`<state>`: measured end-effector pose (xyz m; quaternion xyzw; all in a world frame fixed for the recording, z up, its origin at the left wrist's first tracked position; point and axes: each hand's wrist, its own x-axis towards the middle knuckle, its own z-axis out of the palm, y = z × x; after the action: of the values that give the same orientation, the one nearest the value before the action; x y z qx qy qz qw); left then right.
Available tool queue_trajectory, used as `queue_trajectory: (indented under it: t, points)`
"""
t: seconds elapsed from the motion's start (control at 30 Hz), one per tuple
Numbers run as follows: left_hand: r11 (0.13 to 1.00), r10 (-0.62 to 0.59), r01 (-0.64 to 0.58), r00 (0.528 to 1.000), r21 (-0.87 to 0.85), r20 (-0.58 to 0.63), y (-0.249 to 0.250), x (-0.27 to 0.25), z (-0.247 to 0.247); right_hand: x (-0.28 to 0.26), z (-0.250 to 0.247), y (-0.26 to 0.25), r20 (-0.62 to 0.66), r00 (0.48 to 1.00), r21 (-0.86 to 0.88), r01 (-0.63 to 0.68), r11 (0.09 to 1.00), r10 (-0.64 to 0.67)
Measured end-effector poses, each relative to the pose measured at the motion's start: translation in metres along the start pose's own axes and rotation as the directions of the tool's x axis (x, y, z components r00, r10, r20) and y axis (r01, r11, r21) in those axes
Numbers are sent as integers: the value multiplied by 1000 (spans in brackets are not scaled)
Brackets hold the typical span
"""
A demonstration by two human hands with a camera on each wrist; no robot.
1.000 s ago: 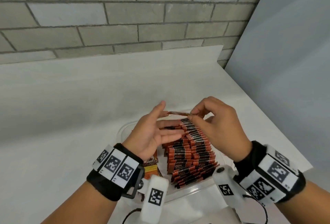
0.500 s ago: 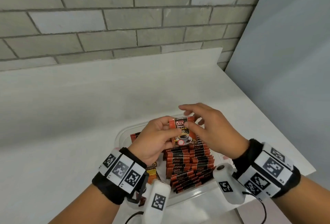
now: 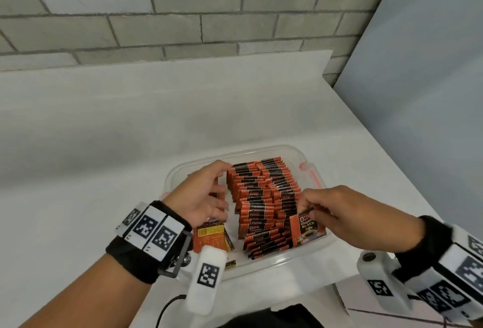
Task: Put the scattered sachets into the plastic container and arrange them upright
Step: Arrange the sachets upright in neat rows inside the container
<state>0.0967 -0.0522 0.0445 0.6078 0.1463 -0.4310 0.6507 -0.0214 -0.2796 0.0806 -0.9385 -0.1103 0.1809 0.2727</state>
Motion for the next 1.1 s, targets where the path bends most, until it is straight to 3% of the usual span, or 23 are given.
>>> queue_trajectory:
  t: [0.33, 0.53, 0.8, 1.1]
  points:
    - [996, -93, 90, 988, 26, 122, -10, 7, 10, 9, 7, -4, 104, 988, -151, -96, 984, 113]
    - [993, -118, 119, 986, -1, 114, -15, 13, 8, 8, 16, -6, 90, 995, -189, -29, 982, 47]
    - [985, -168, 171, 973, -6, 155, -17, 18, 5, 20, 16, -7, 140, 982, -479, -46, 877, 127]
    - [985, -168, 170, 971, -2, 172, -19, 19, 3, 28, 18, -13, 136, 974, -547, -78, 833, 181]
